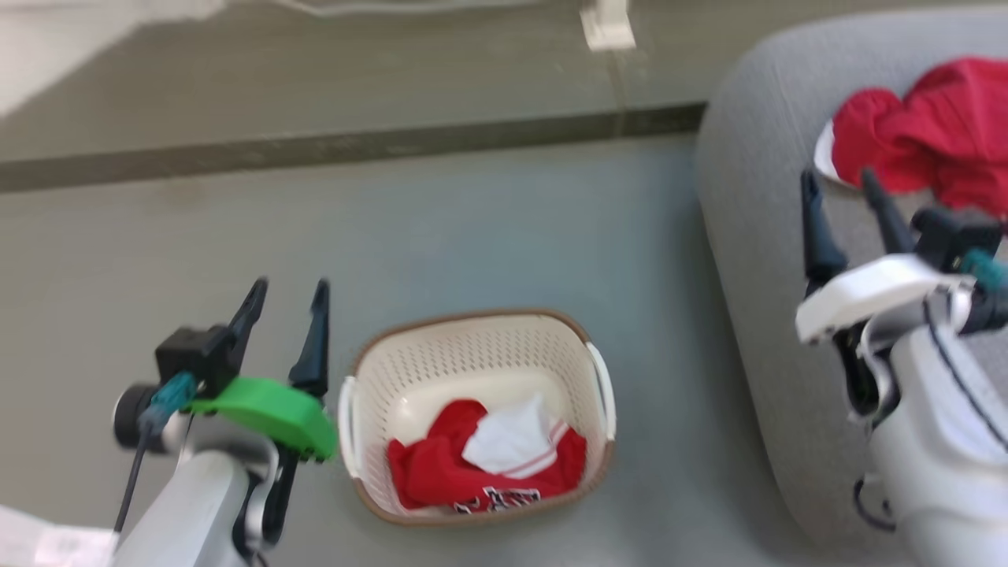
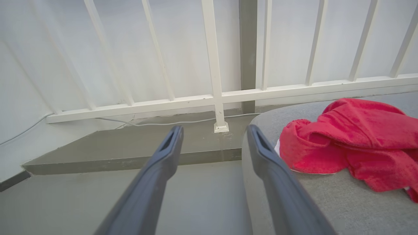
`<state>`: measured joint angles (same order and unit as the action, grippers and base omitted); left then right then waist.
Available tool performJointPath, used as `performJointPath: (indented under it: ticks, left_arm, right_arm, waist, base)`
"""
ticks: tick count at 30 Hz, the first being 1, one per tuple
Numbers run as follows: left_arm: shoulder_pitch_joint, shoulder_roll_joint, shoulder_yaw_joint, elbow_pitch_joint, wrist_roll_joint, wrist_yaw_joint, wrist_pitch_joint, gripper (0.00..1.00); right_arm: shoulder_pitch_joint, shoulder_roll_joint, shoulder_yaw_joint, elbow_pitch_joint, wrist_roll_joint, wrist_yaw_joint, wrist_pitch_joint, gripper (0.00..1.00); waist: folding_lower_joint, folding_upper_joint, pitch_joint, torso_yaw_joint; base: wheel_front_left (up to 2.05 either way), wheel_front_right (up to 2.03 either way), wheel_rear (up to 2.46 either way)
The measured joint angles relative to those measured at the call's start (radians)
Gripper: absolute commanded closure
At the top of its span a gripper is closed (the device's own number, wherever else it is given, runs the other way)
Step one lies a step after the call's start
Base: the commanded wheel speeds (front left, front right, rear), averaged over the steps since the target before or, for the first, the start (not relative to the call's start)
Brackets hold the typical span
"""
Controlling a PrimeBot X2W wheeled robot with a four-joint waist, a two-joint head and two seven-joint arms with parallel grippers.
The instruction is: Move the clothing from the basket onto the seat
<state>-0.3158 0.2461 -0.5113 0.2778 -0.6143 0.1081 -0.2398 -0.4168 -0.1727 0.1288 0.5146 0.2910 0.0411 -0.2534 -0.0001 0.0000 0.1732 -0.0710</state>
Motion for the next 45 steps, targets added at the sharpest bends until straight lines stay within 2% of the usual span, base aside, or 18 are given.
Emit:
performJointPath:
  ticks: [9, 19, 28, 45]
  left_arm:
    - [0.132, 0.028, 0.068, -0.029, -0.005, 0.012, -0.008, 0.00]
    - [0.255, 0.035, 0.142, -0.103, 0.006, 0.015, -0.009, 0.00]
    - [0.317, 0.041, 0.217, -0.159, 0.033, 0.016, -0.009, 0.00]
    - [0.402, 0.028, 0.252, -0.245, 0.086, 0.016, -0.009, 0.00]
  right_arm:
    - [0.134, 0.049, 0.020, -0.072, 0.000, -0.026, 0.000, 0.00]
    - [0.258, 0.050, 0.036, -0.156, -0.002, -0.052, 0.000, 0.00]
    - [0.323, 0.050, 0.034, -0.222, -0.002, -0.078, 0.004, 0.00]
    - [0.390, 0.050, 0.036, -0.331, -0.002, -0.096, 0.045, 0.00]
  waist:
    - [0.0000, 0.0000, -0.107, 0.062]
    - [0.0000, 0.0000, -0.187, 0.089]
    - [0.0000, 0.0000, -0.198, 0.084]
    - [0.0000, 0.0000, -0.198, 0.078]
  base:
    - [0.00, 0.00, 0.00]
    - [0.00, 0.00, 0.00]
    - [0.00, 0.00, 0.00]
    - [0.00, 0.00, 0.00]
